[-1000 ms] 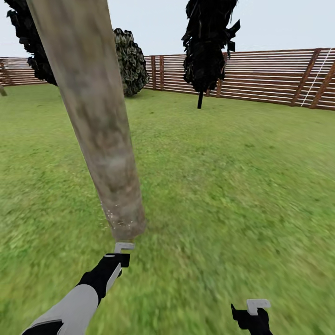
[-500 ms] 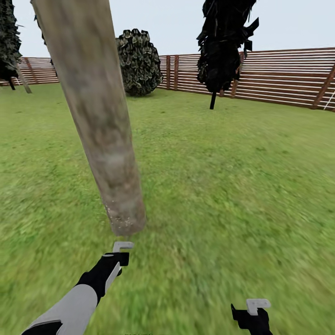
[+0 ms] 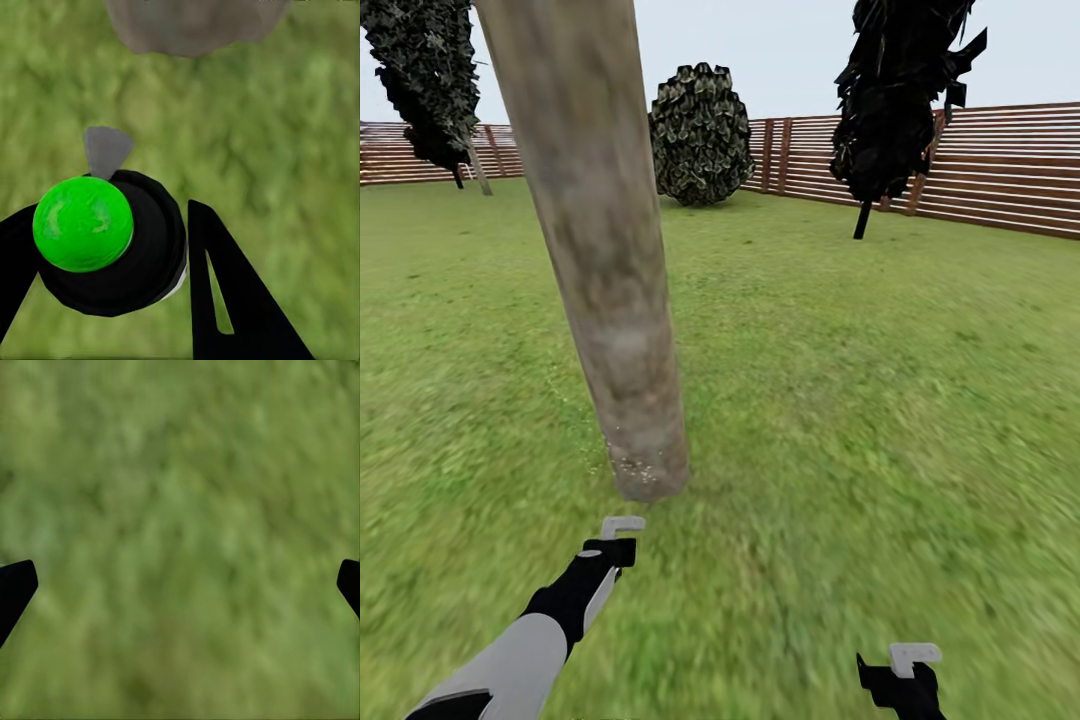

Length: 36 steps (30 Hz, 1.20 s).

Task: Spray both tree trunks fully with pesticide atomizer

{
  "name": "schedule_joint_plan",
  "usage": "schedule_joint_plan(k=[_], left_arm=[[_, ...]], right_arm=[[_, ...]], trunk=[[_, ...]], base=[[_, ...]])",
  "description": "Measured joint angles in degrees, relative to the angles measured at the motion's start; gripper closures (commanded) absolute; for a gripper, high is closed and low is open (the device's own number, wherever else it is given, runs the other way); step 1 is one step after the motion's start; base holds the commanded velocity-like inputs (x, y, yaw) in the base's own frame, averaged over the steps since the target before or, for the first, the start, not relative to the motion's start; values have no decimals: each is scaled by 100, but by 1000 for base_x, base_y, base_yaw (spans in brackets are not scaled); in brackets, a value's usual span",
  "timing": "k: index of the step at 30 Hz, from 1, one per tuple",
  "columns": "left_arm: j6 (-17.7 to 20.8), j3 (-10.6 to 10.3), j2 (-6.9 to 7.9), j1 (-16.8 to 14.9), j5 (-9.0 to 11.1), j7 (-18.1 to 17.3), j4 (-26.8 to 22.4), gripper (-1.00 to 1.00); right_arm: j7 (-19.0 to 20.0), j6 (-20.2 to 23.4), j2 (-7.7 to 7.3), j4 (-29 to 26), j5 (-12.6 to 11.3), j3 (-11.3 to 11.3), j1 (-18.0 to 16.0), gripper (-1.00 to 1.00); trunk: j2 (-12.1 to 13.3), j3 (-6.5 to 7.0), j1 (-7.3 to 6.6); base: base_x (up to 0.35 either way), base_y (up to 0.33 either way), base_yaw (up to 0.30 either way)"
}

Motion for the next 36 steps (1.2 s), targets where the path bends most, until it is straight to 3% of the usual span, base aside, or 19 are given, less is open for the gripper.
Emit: schedule_joint_plan(k=[4,8,11,16,19,22,24,25,28,33,36], left_arm=[[-118,-63,-26,-6,2,-35,-183,100],[-81,-73,-33,-9,0,-85,-699,100],[-53,-79,186,-9,-28,-80,-888,100],[-38,-216,20,-11,-4,-84,-936,100],[6,-233,18,-18,-10,-83,-1220,100],[295,-203,74,-18,16,-89,-1550,100],[464,-176,192,-19,2,-91,-1837,100],[496,-166,300,-19,7,-98,-1915,100],[512,-184,377,-17,31,-200,-1958,100],[552,-254,305,-17,18,-754,-1971,100],[866,-507,172,-16,29,-952,-1999,100]], right_arm=[[0,0,0,0,8,0,0,-100],[0,0,0,0,9,0,0,-100],[0,0,0,0,13,1,1,-100],[0,0,0,0,12,0,0,-100],[0,0,0,0,12,0,0,-100],[0,0,0,2,14,0,0,-100],[0,0,0,4,16,2,0,-100],[0,0,0,6,17,1,1,-100],[0,0,0,5,18,0,3,-100],[0,0,0,8,18,6,2,-100],[8,0,0,8,24,2,0,-100]], trunk=[[0,0,0],[0,0,0],[1,0,1],[0,0,0],[0,1,0],[0,0,0],[0,0,0],[0,0,0],[0,0,0],[0,0,0],[0,0,0]], base=[[1,-1,14],[0,0,0],[-192,0,0],[-76,0,0],[-2,0,0],[0,0,0],[0,0,0],[0,0,0],[0,0,0],[0,0,0],[0,0,0]])
